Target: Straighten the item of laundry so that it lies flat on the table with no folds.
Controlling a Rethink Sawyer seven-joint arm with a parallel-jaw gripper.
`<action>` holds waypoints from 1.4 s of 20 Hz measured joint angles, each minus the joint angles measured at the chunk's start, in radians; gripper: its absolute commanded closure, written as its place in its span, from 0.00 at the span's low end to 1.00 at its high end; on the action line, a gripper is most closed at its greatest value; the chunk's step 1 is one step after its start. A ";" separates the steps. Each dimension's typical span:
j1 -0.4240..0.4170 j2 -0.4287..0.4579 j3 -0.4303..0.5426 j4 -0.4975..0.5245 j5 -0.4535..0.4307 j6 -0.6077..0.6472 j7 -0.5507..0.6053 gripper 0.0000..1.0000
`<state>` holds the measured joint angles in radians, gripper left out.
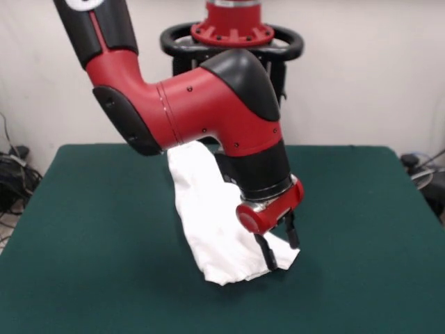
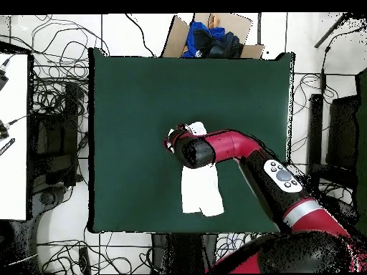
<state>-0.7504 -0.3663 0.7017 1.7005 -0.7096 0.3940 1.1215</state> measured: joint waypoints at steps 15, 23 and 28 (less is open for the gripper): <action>0.013 0.011 -0.014 0.000 -0.084 0.000 0.000 0.00; 0.012 0.031 -0.014 -0.005 -0.088 0.000 0.000 0.00; 0.012 0.049 -0.014 -0.015 -0.088 -0.001 0.000 0.00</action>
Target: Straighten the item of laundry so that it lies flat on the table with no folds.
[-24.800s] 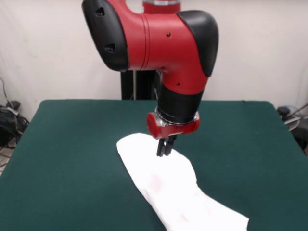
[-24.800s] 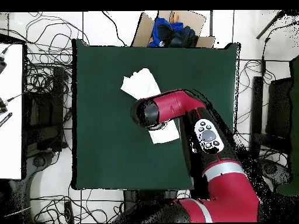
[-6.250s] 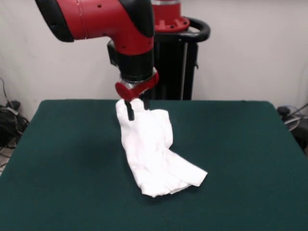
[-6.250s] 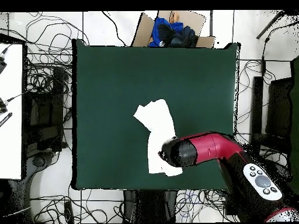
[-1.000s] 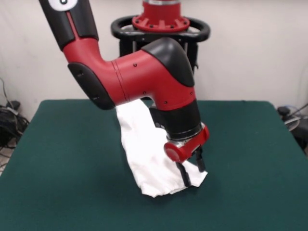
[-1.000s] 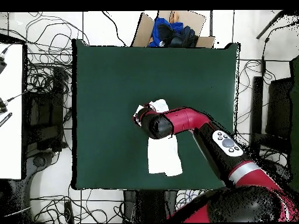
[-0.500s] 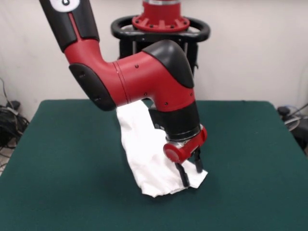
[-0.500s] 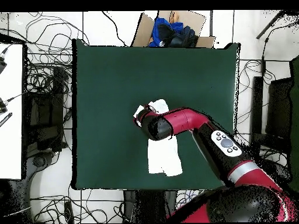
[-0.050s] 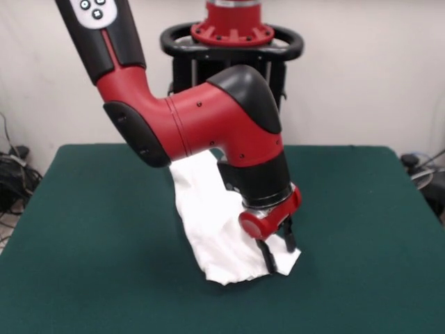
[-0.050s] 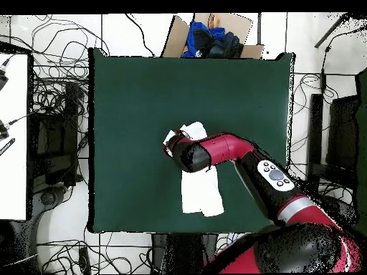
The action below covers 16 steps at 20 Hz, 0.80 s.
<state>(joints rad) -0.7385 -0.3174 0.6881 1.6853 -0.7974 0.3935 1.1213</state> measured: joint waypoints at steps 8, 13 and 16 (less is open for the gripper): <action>0.001 0.002 0.000 -0.005 0.000 0.000 0.000 0.00; 0.002 0.003 0.000 -0.011 0.000 0.000 0.000 1.00; 0.002 0.003 0.000 -0.014 0.000 0.000 0.000 1.00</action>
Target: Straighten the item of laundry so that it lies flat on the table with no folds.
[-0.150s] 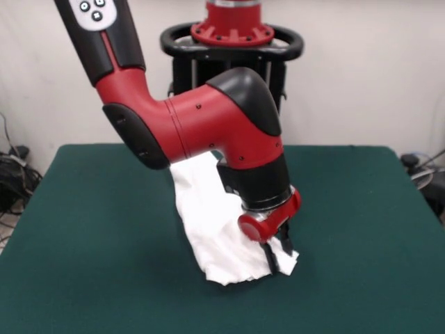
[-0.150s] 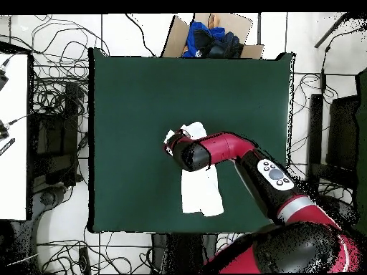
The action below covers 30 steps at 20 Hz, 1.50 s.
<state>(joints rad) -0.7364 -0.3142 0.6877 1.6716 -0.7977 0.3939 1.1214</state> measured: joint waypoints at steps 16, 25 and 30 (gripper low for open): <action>0.007 -0.006 -0.006 -0.001 0.000 0.000 0.000 1.00; -0.014 -0.096 -0.006 0.061 0.001 0.000 0.000 1.00; -0.032 -0.193 -0.006 0.114 0.023 0.000 0.000 1.00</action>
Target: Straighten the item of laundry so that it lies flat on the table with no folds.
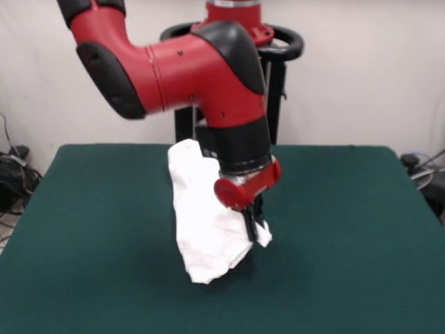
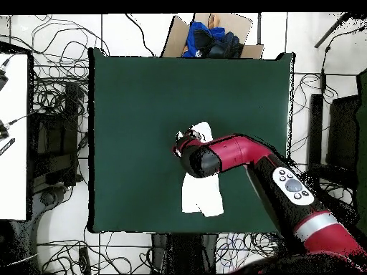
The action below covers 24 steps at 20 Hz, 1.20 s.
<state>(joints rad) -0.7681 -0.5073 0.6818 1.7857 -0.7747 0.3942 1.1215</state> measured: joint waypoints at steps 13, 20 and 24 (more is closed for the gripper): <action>-0.065 -0.224 0.020 0.093 0.131 0.098 0.000 1.00; -0.125 -0.338 0.070 0.140 0.226 0.215 0.000 1.00; -0.159 -0.407 0.103 0.151 0.279 0.293 0.000 1.00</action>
<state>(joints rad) -0.9272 -0.9144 0.7850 1.9367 -0.4959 0.6871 1.1215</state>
